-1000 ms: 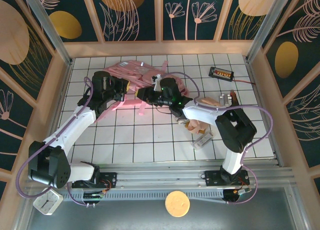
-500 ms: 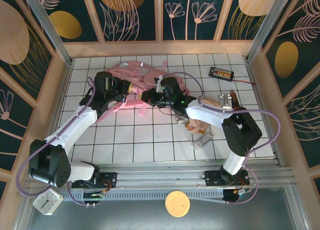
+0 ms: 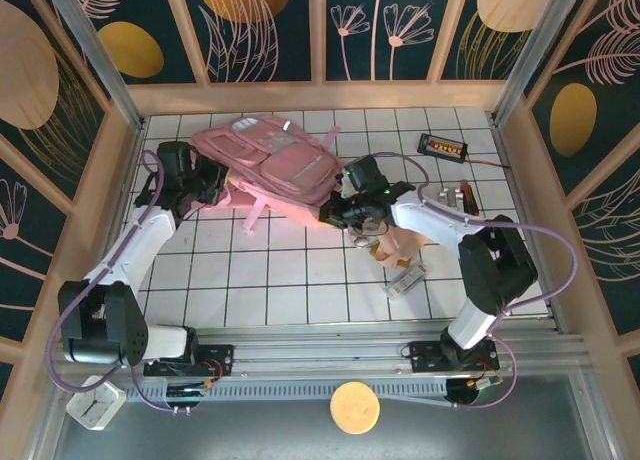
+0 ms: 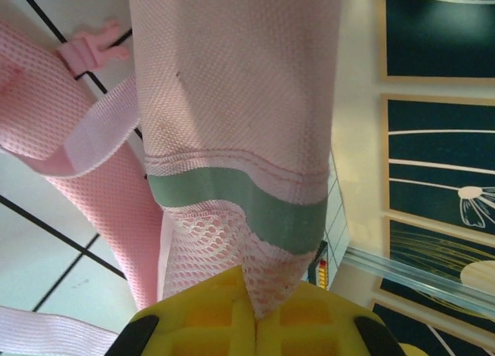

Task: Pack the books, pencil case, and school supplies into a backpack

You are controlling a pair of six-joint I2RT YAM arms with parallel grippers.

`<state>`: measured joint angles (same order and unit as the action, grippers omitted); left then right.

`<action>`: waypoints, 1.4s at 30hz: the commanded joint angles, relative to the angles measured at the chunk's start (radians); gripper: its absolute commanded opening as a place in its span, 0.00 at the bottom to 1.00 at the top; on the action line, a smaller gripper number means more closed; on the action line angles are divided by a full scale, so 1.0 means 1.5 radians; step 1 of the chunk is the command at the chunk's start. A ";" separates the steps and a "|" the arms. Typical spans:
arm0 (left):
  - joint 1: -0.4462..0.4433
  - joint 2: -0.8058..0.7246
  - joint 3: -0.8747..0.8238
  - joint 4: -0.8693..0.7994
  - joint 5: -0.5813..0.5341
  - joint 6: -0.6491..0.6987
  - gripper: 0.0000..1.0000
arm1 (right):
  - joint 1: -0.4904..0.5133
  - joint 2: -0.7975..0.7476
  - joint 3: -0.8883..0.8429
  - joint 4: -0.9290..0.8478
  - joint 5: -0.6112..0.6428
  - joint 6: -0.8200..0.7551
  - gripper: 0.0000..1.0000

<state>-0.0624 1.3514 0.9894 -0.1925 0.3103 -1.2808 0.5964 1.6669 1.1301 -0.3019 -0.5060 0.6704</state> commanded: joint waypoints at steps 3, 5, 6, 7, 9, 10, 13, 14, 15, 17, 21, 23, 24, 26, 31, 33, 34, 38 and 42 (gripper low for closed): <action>0.064 0.036 0.029 0.008 0.044 0.122 0.00 | -0.029 0.025 0.027 -0.104 0.001 -0.092 0.00; 0.070 0.062 0.043 -0.007 0.063 0.154 0.15 | -0.029 0.038 0.045 -0.099 -0.013 -0.089 0.00; 0.070 0.070 0.048 -0.014 0.071 0.165 0.34 | -0.028 0.046 0.057 -0.097 -0.018 -0.086 0.00; 0.070 0.070 0.046 -0.011 0.079 0.165 0.45 | -0.021 0.054 0.067 -0.096 -0.022 -0.082 0.00; 0.070 0.049 0.023 -0.001 0.089 0.159 0.62 | -0.002 0.069 0.089 -0.087 -0.035 -0.068 0.00; 0.070 0.035 0.012 -0.002 0.089 0.160 0.68 | 0.004 0.076 0.096 -0.082 -0.042 -0.061 0.00; 0.068 -0.014 -0.037 -0.033 0.099 0.166 0.95 | 0.021 0.094 0.123 -0.066 -0.062 -0.044 0.00; 0.067 -0.037 -0.057 -0.041 0.104 0.165 0.98 | 0.026 0.101 0.134 -0.066 -0.067 -0.043 0.00; 0.064 -0.062 -0.077 -0.051 0.107 0.160 0.99 | 0.030 0.108 0.146 -0.068 -0.070 -0.044 0.00; 0.050 -0.109 -0.112 -0.063 0.111 0.145 0.99 | 0.035 0.116 0.161 -0.071 -0.075 -0.044 0.00; -0.010 -0.187 -0.176 -0.062 0.104 0.082 0.99 | 0.043 0.127 0.178 -0.078 -0.090 -0.043 0.00; -0.031 -0.230 -0.225 -0.016 0.107 0.016 0.99 | 0.047 0.132 0.190 -0.089 -0.090 -0.046 0.00; -0.038 -0.250 -0.254 0.014 0.111 -0.024 0.99 | 0.049 0.134 0.198 -0.095 -0.092 -0.045 0.00; -0.045 -0.279 -0.291 0.045 0.111 -0.076 0.99 | 0.054 0.137 0.213 -0.103 -0.095 -0.044 0.00; -0.079 -0.304 -0.303 0.053 0.104 -0.112 0.99 | 0.076 0.154 0.254 -0.119 -0.102 -0.043 0.00; -0.103 -0.304 -0.296 0.071 0.094 -0.136 0.99 | 0.084 0.160 0.268 -0.124 -0.102 -0.042 0.00; -0.119 -0.301 -0.290 0.077 0.086 -0.147 0.99 | 0.088 0.162 0.274 -0.126 -0.104 -0.040 0.00; -0.174 -0.280 -0.290 0.121 0.048 -0.200 0.99 | 0.096 0.170 0.295 -0.135 -0.104 -0.038 0.00; -0.197 -0.250 -0.297 0.172 0.028 -0.236 0.99 | 0.105 0.168 0.304 -0.136 -0.099 -0.032 0.00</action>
<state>-0.3439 0.9527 0.5339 -0.0238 0.3935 -1.5589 0.7441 1.9274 1.5360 -0.5240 -0.6266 0.6117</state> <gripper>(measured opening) 0.988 0.061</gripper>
